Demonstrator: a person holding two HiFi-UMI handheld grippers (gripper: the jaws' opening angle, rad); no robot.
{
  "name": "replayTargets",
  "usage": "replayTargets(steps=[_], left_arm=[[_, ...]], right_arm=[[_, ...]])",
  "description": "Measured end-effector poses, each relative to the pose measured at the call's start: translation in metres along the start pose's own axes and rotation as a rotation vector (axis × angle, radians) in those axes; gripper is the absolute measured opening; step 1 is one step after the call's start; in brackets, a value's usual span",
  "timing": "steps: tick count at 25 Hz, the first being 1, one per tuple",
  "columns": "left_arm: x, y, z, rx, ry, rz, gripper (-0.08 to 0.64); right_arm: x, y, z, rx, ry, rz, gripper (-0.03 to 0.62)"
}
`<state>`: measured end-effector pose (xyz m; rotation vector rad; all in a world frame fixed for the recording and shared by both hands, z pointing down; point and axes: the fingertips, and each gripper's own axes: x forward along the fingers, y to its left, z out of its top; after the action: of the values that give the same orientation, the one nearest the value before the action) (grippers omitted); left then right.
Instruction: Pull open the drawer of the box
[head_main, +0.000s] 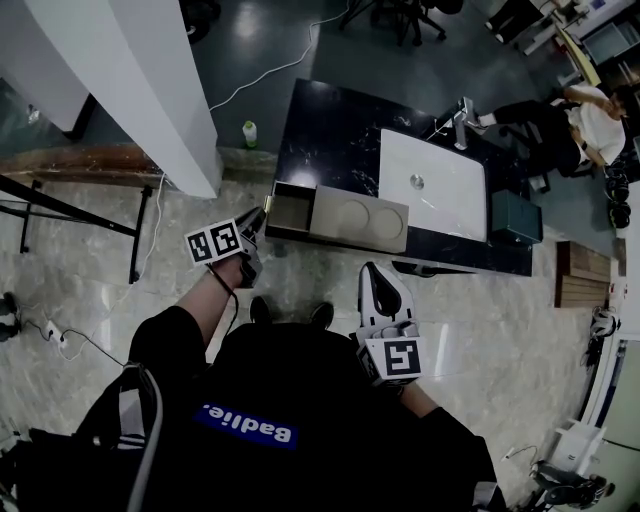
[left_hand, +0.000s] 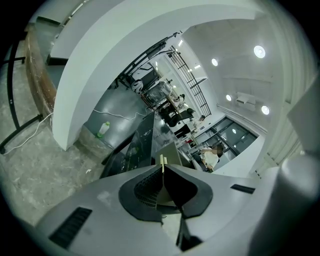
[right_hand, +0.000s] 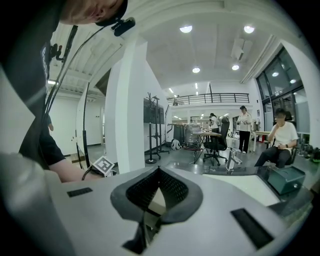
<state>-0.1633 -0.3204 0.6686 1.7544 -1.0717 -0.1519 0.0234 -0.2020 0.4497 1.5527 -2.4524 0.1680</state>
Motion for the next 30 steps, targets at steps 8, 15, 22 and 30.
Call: replayTargets(steps=[8,15,22,30], left_arm=[[-0.003,-0.003,0.000,0.074,0.013,-0.030,0.014],[-0.033,0.000,0.000,0.433,-0.019,0.045,0.015],[-0.072,-0.053,0.006,0.690,-0.151,0.087,0.015],[-0.111,-0.135,-0.026,0.805,-0.236,0.091,0.015]], right_arm=[[0.000,0.017,-0.004,0.005,0.027,-0.004,0.000],[-0.009,0.036,-0.014,0.026,0.025,-0.031,0.000],[-0.038,0.038,-0.023,0.040,0.042,-0.037,0.000],[-0.070,0.028,-0.022,0.068,-0.014,0.036,0.000]])
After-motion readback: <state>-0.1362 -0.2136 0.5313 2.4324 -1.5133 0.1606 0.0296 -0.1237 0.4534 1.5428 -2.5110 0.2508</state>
